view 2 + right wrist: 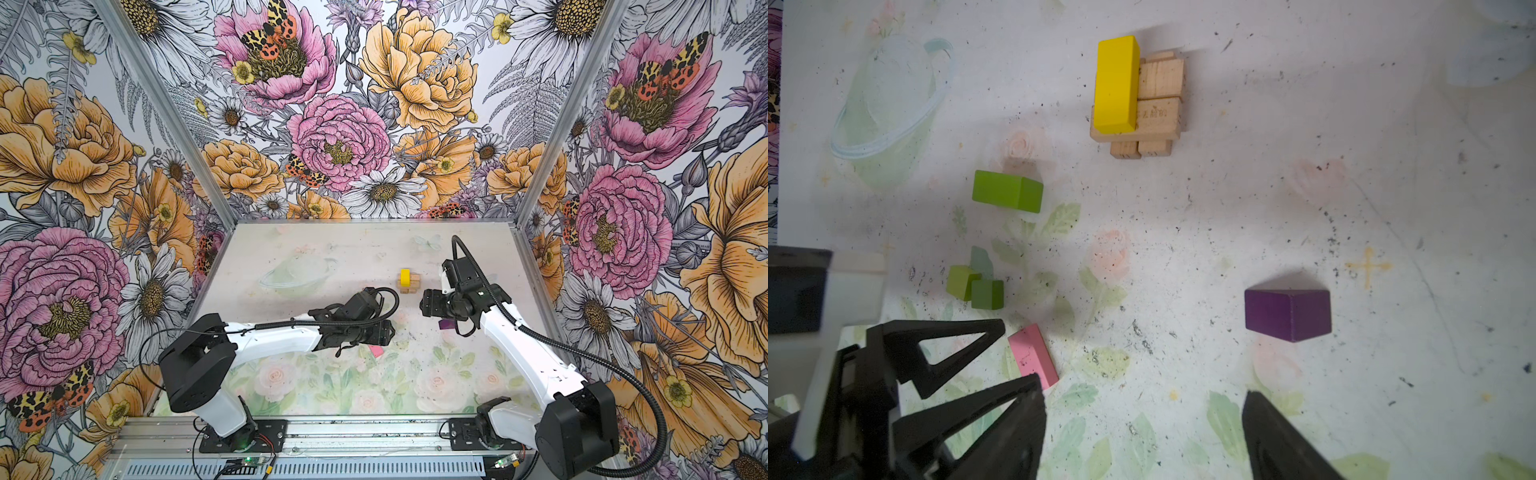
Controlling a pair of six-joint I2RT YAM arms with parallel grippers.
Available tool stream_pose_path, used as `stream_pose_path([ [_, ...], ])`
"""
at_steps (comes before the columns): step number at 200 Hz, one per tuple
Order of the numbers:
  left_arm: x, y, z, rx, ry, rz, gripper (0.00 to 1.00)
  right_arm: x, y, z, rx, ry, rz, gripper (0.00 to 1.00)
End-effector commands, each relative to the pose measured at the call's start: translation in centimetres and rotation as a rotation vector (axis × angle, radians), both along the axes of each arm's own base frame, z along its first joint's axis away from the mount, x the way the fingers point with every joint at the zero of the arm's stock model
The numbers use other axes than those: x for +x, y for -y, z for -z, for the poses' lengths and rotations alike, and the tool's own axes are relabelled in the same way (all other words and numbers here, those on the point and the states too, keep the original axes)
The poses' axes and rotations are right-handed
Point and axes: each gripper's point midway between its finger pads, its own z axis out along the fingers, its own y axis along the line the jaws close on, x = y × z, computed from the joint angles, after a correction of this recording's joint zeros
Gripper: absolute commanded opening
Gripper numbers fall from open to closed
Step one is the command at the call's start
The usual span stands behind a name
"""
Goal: Build the wood block tower
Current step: 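Lower the right gripper and grasp the pink bar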
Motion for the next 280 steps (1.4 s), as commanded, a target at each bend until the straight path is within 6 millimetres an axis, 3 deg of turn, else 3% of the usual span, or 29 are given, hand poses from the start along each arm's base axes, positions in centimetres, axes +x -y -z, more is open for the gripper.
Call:
stream_pose_path([
  [1,0.1,-2.2,-3.0,0.002,0.081,-0.041,0.82,-0.2,0.5,-0.3,-0.009,0.008,0.020,0.76],
  [25,-0.4,-5.4,-5.9,-0.020,0.141,-0.102,0.84,-0.2,0.1,0.1,-0.016,-0.010,0.011,0.73],
  [64,-3.2,-11.5,-8.2,-0.042,0.176,-0.181,0.91,-0.8,-2.1,1.0,-0.057,-0.034,-0.040,0.70],
  [74,-4.2,-12.9,-8.4,-0.053,0.164,-0.204,0.99,-0.9,-2.9,1.1,-0.066,-0.037,-0.056,0.69],
  [111,-7.4,-15.7,-9.5,-0.156,0.139,-0.229,0.99,-1.1,-5.3,1.9,-0.092,-0.048,-0.095,0.68],
  [145,-8.3,-18.5,-8.9,-0.136,0.155,-0.287,0.99,-1.6,-8.5,3.3,-0.112,-0.066,-0.145,0.66],
  [192,-8.9,-18.9,-8.5,-0.163,0.163,-0.276,0.99,-2.6,-13.9,5.6,-0.180,-0.075,-0.237,0.63],
  [230,-9.0,-19.2,-9.0,-0.187,0.184,-0.280,0.99,-3.3,-17.0,7.6,-0.206,-0.105,-0.299,0.59],
  [280,-9.2,-19.3,-9.1,-0.205,0.193,-0.269,0.99,-3.9,-17.5,9.3,-0.238,-0.139,-0.316,0.59],
])
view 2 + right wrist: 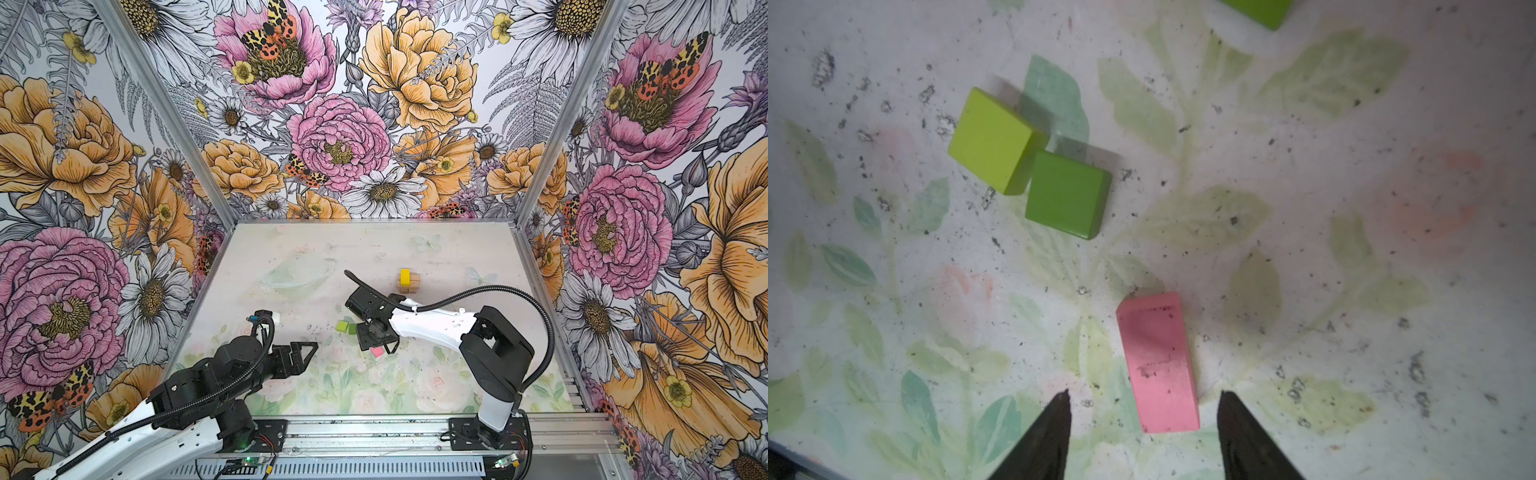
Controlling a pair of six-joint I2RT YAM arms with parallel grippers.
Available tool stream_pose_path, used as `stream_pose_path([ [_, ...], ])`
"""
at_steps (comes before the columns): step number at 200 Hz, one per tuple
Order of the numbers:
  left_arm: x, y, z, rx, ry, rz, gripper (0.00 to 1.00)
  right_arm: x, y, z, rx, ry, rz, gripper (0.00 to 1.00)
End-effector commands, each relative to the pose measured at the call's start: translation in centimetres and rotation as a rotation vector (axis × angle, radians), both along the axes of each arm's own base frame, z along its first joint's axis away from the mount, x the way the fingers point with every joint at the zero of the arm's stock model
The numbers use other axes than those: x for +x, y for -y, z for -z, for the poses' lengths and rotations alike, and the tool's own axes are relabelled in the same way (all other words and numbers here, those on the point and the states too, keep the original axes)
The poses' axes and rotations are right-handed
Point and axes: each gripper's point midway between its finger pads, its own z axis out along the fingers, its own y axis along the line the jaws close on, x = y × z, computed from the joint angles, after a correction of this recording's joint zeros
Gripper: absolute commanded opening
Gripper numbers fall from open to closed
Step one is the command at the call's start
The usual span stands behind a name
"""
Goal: Build the wood block tower
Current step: 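Lower the right gripper and grasp the pink bar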
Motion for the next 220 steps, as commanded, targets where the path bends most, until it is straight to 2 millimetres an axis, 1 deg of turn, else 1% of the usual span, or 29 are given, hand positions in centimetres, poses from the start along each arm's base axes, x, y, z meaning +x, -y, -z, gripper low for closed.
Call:
stream_pose_path([
  [1,0.0,-0.3,0.2,0.004,0.010,-0.012,0.99,0.5,-0.5,0.1,-0.006,0.018,0.015,0.59],
  [36,0.1,-0.5,0.1,0.011,0.018,-0.017,0.99,0.1,-0.1,1.5,-0.043,-0.001,0.010,0.58],
  [91,0.2,-0.5,0.1,0.017,0.021,-0.017,0.99,0.3,0.0,2.6,-0.075,-0.004,-0.001,0.58],
  [124,0.3,-0.5,-0.4,0.013,0.029,-0.022,0.99,0.4,0.1,3.2,-0.090,-0.014,0.004,0.56],
  [133,0.4,-0.5,-0.4,0.018,0.032,-0.020,0.99,0.4,0.1,3.4,-0.093,-0.015,0.004,0.55],
  [156,0.6,-0.4,-0.6,0.029,0.037,-0.021,0.99,0.4,0.3,3.7,-0.100,-0.023,0.004,0.47],
  [177,0.7,-0.4,-0.6,0.037,0.037,-0.024,0.99,0.5,0.3,3.5,-0.098,-0.020,0.005,0.37],
  [198,0.8,-0.4,-0.7,0.042,0.041,-0.025,0.99,0.4,0.4,3.4,-0.094,-0.020,0.003,0.33],
  [220,0.9,-0.3,-0.9,0.039,0.048,-0.025,0.99,0.5,0.5,3.1,-0.092,-0.015,0.005,0.32],
])
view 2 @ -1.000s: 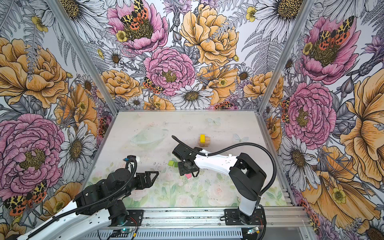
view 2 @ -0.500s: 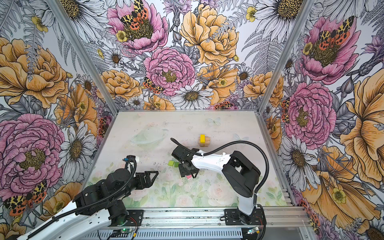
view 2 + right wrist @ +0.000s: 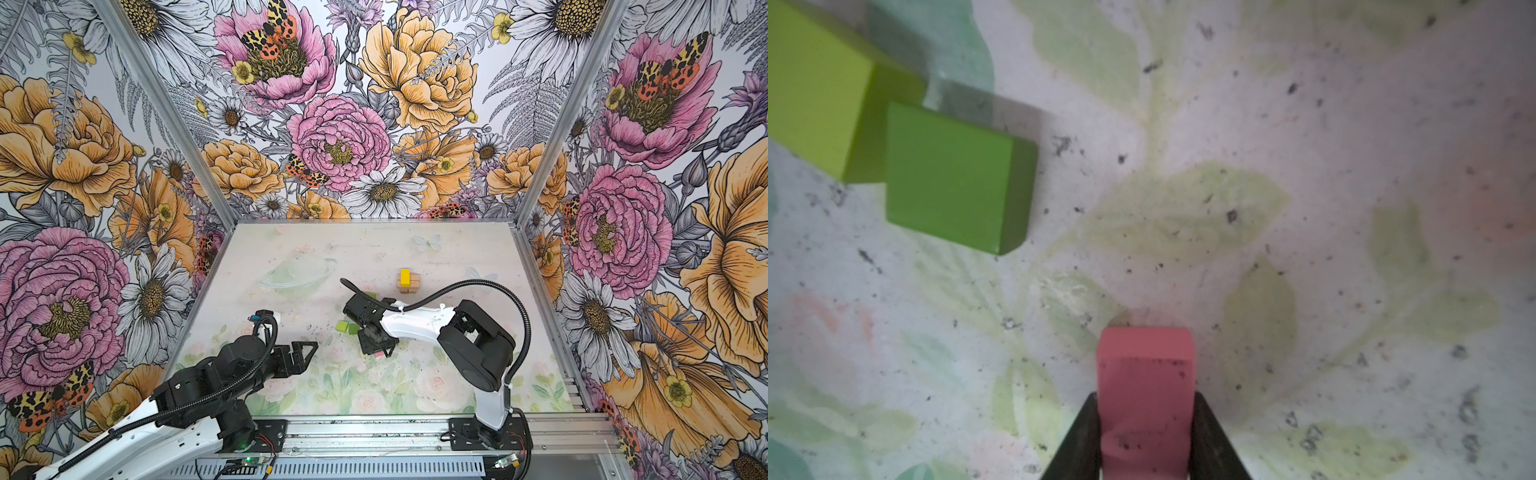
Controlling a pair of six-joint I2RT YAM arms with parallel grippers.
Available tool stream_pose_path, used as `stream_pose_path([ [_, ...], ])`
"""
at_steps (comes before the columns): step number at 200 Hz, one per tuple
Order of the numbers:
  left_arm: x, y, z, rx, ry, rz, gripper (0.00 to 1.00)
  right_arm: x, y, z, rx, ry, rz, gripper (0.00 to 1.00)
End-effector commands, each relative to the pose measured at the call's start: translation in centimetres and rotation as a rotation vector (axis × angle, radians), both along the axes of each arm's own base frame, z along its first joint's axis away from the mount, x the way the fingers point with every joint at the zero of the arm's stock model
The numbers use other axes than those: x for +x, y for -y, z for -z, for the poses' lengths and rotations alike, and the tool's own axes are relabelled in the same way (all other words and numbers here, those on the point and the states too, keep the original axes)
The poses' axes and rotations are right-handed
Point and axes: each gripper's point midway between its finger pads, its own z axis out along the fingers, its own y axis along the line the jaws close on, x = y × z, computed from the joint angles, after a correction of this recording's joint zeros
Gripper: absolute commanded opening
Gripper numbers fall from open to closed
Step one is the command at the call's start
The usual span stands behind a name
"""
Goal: Build the wood block tower
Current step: 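Lower the right gripper and grasp the pink bar, then lift the pink bar and carry it above the wooden stack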
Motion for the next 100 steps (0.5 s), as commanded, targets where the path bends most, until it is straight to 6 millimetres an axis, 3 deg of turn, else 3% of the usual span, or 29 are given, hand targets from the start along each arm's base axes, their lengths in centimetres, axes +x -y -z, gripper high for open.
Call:
stream_pose_path([
  [1,0.5,0.0,-1.3,0.000,0.045,-0.005,0.99,0.8,-0.2,-0.8,0.012,0.030,0.005,0.32],
  [100,1.2,1.1,-2.0,0.005,0.057,0.015,0.99,1.8,1.3,-2.0,0.037,0.043,0.053,0.29],
])
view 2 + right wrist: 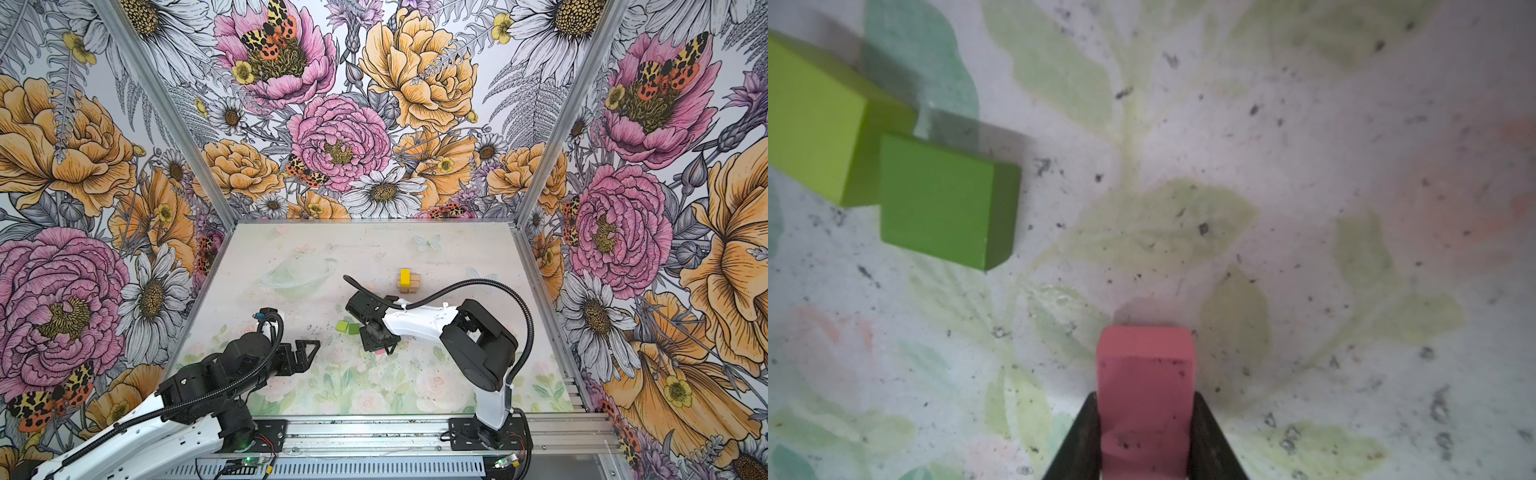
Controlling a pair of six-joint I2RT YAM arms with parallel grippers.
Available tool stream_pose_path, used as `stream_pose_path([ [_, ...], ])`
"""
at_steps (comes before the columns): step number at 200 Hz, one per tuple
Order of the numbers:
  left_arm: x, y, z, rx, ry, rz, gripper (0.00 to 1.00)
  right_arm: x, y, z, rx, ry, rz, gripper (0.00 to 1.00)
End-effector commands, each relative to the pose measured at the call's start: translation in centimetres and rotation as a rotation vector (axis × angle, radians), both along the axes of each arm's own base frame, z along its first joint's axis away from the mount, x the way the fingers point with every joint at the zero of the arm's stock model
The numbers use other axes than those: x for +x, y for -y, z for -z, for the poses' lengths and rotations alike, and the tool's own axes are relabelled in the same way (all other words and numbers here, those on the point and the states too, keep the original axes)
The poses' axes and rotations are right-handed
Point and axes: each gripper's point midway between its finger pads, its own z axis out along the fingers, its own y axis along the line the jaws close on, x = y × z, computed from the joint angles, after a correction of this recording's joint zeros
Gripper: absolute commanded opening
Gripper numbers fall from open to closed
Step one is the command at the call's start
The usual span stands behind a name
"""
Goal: Build the wood block tower
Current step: 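Lift the pink bar and carry it above the wooden stack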
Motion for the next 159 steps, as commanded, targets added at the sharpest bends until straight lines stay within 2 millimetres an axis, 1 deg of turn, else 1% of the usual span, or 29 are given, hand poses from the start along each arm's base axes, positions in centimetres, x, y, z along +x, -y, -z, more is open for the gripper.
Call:
stream_pose_path([
  [1,0.6,0.6,-2.1,-0.031,0.057,0.005,0.99,0.7,0.6,-1.5,0.026,0.034,0.018,0.29],
  [26,0.8,0.8,-2.3,-0.038,0.061,0.004,0.99,1.3,1.1,-2.4,0.051,0.043,0.033,0.29],
  [47,0.9,0.9,-2.5,-0.040,0.065,0.005,0.99,2.0,1.7,-3.5,0.077,0.055,0.047,0.29],
  [55,1.0,1.0,-2.6,-0.037,0.066,0.006,0.99,2.1,1.7,-3.9,0.084,0.063,0.040,0.29],
  [57,1.0,1.0,-2.6,-0.037,0.067,0.007,0.99,2.6,2.3,-4.0,0.085,0.065,0.060,0.29],
  [60,1.0,1.0,-2.7,-0.036,0.068,0.007,0.99,2.9,2.6,-4.2,0.086,0.068,0.069,0.29],
  [100,1.9,1.9,-3.5,-0.026,0.087,0.019,0.99,5.3,5.8,-6.6,0.100,0.111,0.134,0.29],
  [125,3.0,3.5,-4.6,-0.030,0.109,0.049,0.99,6.9,7.6,-7.9,0.107,0.135,0.171,0.29],
  [135,3.7,4.2,-4.9,-0.022,0.120,0.057,0.99,7.6,8.4,-8.3,0.110,0.143,0.188,0.29],
  [138,3.7,4.8,-5.0,-0.032,0.112,0.083,0.99,7.8,8.6,-8.4,0.110,0.145,0.193,0.29],
  [159,5.2,7.1,-5.8,-0.031,0.119,0.136,0.99,9.2,9.9,-9.1,0.118,0.158,0.225,0.29],
])
